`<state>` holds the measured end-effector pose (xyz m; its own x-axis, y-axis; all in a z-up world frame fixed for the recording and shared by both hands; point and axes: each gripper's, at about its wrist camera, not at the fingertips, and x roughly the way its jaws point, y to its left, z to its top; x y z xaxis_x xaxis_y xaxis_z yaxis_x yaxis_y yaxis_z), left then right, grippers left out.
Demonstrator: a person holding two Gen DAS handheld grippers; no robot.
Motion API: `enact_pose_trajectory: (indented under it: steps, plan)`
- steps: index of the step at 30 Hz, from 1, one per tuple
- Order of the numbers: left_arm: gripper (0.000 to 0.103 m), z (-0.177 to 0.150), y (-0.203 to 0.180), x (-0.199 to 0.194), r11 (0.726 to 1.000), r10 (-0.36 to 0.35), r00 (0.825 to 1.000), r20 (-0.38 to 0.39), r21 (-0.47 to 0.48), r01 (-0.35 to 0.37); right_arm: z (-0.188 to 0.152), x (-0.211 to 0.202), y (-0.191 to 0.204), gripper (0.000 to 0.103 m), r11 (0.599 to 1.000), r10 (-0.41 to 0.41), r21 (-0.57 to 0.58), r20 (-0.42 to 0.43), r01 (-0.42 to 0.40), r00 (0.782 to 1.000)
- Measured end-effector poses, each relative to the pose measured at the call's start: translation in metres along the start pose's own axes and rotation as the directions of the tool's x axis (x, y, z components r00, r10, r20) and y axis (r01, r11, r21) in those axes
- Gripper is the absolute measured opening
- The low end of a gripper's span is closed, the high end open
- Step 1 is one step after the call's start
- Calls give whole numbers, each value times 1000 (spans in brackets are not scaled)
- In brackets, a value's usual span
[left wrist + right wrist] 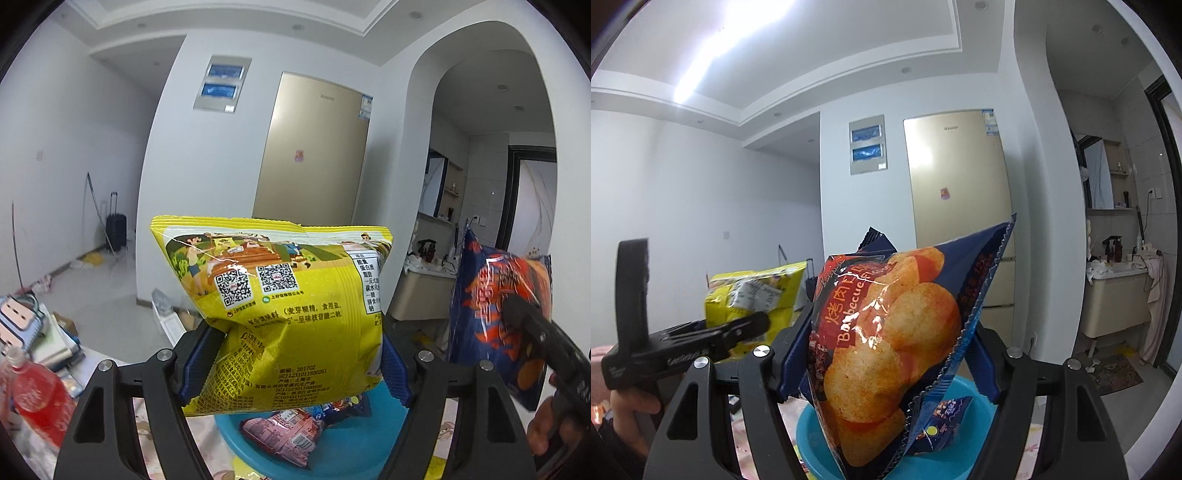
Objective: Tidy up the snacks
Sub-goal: 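Carry both bags over the basin and open both tools to drop them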
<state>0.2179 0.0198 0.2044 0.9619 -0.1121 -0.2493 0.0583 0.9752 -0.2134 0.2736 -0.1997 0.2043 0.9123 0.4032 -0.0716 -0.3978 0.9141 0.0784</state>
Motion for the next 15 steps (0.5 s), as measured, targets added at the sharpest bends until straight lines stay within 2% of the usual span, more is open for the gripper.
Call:
enact_pose_trajectory:
  steps: [7,10,12,15]
  plan:
    - [78,-4,12,63,1000,-2,996,-90,-19,0,-15,39,-14,72,999,8,32,-87,-6,996]
    - [78,-9,19,98,999,-19,990,-143,-40,14,-13,62,-17,72,1000,-15,2,-134,15,991]
    - [78,-20,28,121,997,-30,981,-189,-70,17,-17,84,-20,72,1000,-25,-6,-188,24,982]
    - [78,-40,37,149,994,-50,968,-246,-102,26,-27,117,-24,72,1000,-19,-3,-298,19,954]
